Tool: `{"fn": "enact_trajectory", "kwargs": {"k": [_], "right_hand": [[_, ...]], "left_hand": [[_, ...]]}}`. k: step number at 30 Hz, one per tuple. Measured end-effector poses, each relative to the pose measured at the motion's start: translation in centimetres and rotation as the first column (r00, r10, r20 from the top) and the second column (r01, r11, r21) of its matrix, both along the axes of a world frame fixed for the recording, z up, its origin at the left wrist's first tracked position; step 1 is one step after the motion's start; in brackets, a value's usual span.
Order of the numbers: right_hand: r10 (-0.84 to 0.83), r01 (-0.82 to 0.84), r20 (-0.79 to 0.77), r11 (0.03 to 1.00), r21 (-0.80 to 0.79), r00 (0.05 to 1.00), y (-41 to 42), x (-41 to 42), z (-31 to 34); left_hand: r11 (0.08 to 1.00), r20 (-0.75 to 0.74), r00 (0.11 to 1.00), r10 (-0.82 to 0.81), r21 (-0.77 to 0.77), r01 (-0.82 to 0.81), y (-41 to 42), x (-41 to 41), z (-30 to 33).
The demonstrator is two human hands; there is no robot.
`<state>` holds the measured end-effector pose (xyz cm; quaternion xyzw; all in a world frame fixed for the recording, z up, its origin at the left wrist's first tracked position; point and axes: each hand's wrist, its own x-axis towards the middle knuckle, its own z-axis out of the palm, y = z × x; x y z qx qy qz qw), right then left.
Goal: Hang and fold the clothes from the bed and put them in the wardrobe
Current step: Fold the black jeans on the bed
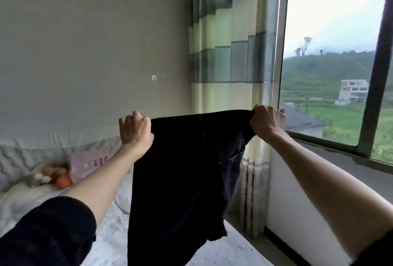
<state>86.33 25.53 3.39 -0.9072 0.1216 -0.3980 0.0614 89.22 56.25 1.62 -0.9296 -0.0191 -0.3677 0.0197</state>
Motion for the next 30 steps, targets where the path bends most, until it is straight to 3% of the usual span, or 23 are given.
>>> {"fn": "enact_trajectory", "kwargs": {"k": [7, 14, 17, 20, 23, 27, 30], "right_hand": [[-0.141, 0.184, 0.296, 0.975, -0.122, 0.945, -8.4, -0.5, 10.6], [-0.288, 0.428, 0.441, 0.865, -0.261, 0.85, -13.9, -4.7, 18.9], [-0.302, 0.427, 0.399, 0.861, -0.276, 0.866, -14.4, -5.7, 19.9], [-0.297, 0.352, 0.212, 0.884, -0.307, 0.931, -14.2, -5.4, 18.0], [-0.289, 0.321, 0.146, 0.898, -0.302, 0.946, -13.2, -4.0, 14.5], [-0.253, 0.336, 0.3, 0.903, -0.267, 0.92, -12.0, -2.8, 14.0], [-0.223, 0.287, 0.264, 0.929, -0.234, 0.938, -12.0, -2.4, 14.3]], "left_hand": [[0.981, 0.242, 0.96, -0.141, -0.094, 0.168, -9.3, 3.4, 10.4], [0.947, 0.401, 0.885, -0.237, -0.11, 0.303, -15.8, 4.1, 17.7], [0.924, 0.335, 0.882, -0.332, -0.073, 0.376, -16.0, 4.5, 18.7], [0.906, 0.149, 0.902, -0.406, -0.061, 0.418, -14.6, 4.9, 17.0], [0.946, 0.227, 0.924, -0.309, -0.03, 0.324, -13.4, 5.5, 13.9], [0.956, 0.397, 0.886, -0.238, -0.066, 0.286, -12.8, 6.5, 13.8], [0.955, 0.35, 0.898, -0.266, -0.031, 0.295, -12.4, 7.2, 13.8]]}}
